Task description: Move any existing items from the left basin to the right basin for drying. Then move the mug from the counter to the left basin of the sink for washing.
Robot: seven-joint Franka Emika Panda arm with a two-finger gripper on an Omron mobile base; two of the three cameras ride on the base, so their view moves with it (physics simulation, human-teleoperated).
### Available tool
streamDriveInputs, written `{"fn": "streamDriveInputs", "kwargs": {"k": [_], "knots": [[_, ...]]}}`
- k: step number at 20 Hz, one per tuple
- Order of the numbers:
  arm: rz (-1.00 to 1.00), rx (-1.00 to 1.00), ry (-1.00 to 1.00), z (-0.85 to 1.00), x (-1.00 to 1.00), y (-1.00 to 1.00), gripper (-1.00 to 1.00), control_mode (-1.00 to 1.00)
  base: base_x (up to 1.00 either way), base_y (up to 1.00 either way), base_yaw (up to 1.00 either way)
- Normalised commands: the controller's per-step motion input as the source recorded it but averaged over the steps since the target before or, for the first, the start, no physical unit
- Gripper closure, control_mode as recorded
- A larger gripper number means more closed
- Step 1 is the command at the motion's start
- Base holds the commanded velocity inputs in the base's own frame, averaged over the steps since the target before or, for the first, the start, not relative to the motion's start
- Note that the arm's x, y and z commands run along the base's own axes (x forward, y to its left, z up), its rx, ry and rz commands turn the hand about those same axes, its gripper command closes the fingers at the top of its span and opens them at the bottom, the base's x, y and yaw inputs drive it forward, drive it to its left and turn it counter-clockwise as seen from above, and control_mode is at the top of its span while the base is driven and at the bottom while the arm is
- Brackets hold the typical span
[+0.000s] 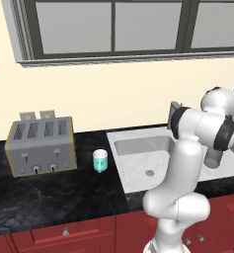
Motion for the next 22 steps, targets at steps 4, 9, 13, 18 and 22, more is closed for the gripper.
{"fn": "streamDriveInputs", "kwargs": {"k": [4,9,13,18,22], "knots": [[0.0,0.0,0.0,0.34,-0.27,0.14,-1.0,-1.0,0.0,0.0,0.0],[0.0,0.0,0.0,0.37,-0.24,0.15,-1.0,-1.0,0.0,0.0,0.0],[0.0,0.0,0.0,0.26,-0.27,0.22,-1.0,-1.0,0.0,0.0,0.0],[0.0,0.0,0.0,0.16,-0.25,0.27,-1.0,-1.0,0.0,0.0,0.0],[0.0,0.0,0.0,0.02,-0.26,0.31,-1.0,-1.0,0.0,0.0,0.0]]}}
